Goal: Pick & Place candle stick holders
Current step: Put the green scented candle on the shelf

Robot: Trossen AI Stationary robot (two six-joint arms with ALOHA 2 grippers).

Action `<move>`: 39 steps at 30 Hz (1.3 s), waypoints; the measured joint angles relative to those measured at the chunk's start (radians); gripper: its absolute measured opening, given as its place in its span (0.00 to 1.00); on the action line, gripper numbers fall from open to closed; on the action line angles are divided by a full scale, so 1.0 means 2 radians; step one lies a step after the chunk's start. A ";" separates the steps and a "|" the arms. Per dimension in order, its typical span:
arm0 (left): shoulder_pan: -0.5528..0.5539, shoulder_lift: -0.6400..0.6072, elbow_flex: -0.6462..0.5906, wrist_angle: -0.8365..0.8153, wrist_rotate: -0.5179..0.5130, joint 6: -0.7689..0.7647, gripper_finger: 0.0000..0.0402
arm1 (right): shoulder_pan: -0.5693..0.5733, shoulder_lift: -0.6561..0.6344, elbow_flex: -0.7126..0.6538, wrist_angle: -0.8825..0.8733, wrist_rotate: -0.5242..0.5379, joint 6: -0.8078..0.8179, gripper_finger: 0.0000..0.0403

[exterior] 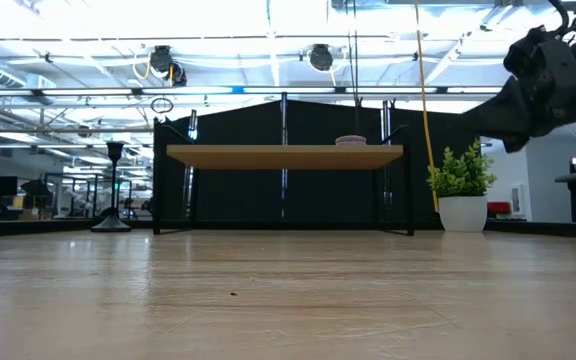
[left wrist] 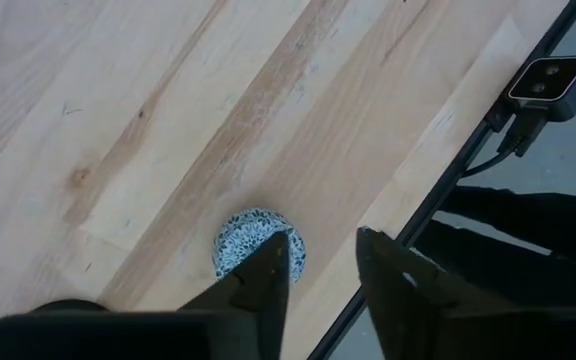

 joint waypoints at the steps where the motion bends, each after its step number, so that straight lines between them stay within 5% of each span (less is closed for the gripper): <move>1: 0.000 0.000 0.000 0.000 0.000 -0.001 0.34 | 0.000 0.000 0.000 0.000 -0.009 -0.005 0.00; 8: 0.000 0.000 0.000 0.000 0.001 -0.016 0.53 | 0.000 0.000 0.000 0.000 -0.074 -0.024 0.00; 23: -0.038 0.000 0.000 -0.011 -0.010 -0.032 0.93 | 0.000 0.000 0.000 0.000 -0.074 -0.023 0.00; 30: -0.050 0.000 -0.011 -0.004 -0.013 -0.034 0.99 | 0.000 0.000 0.000 0.000 -0.074 -0.023 0.00; 39: -0.052 0.000 -0.017 0.005 -0.018 -0.040 0.96 | 0.000 0.000 0.000 0.000 -0.074 -0.023 0.00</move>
